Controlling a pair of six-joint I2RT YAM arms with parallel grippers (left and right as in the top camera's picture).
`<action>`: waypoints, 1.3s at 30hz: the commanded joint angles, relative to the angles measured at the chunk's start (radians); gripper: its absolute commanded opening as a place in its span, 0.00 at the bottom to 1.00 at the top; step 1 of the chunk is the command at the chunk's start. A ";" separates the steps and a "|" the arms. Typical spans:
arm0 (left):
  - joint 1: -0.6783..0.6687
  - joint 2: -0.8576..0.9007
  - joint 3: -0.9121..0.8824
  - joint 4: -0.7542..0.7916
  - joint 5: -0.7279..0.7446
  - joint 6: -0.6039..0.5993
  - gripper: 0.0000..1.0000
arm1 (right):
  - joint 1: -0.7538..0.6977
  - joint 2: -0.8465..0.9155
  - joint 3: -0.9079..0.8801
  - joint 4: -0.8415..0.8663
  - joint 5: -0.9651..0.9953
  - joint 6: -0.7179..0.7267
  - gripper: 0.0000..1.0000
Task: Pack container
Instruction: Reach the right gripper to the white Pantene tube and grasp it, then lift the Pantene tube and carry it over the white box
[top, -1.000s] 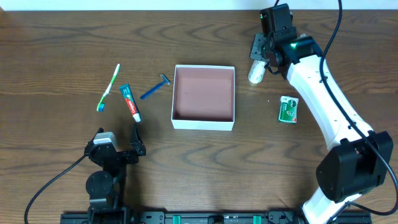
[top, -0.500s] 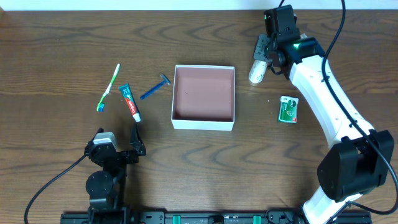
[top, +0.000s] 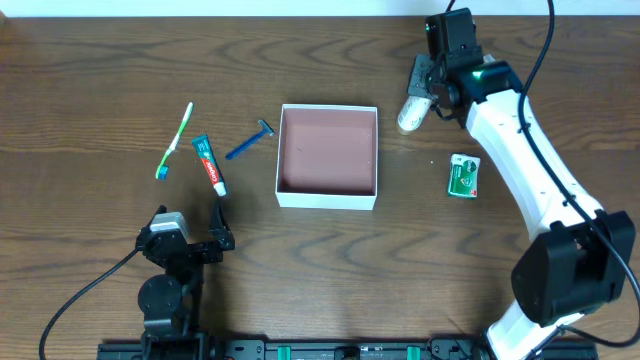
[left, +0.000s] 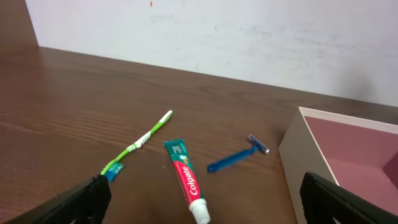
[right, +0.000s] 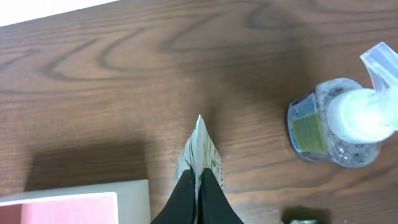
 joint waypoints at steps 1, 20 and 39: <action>0.003 -0.002 -0.016 -0.037 -0.008 0.013 0.98 | -0.001 -0.145 0.017 0.002 0.013 -0.041 0.01; 0.003 -0.002 -0.016 -0.037 -0.008 0.013 0.98 | 0.251 -0.465 0.013 -0.032 0.004 -0.010 0.01; 0.003 -0.002 -0.016 -0.037 -0.008 0.013 0.98 | 0.472 -0.061 0.014 0.162 0.071 0.093 0.01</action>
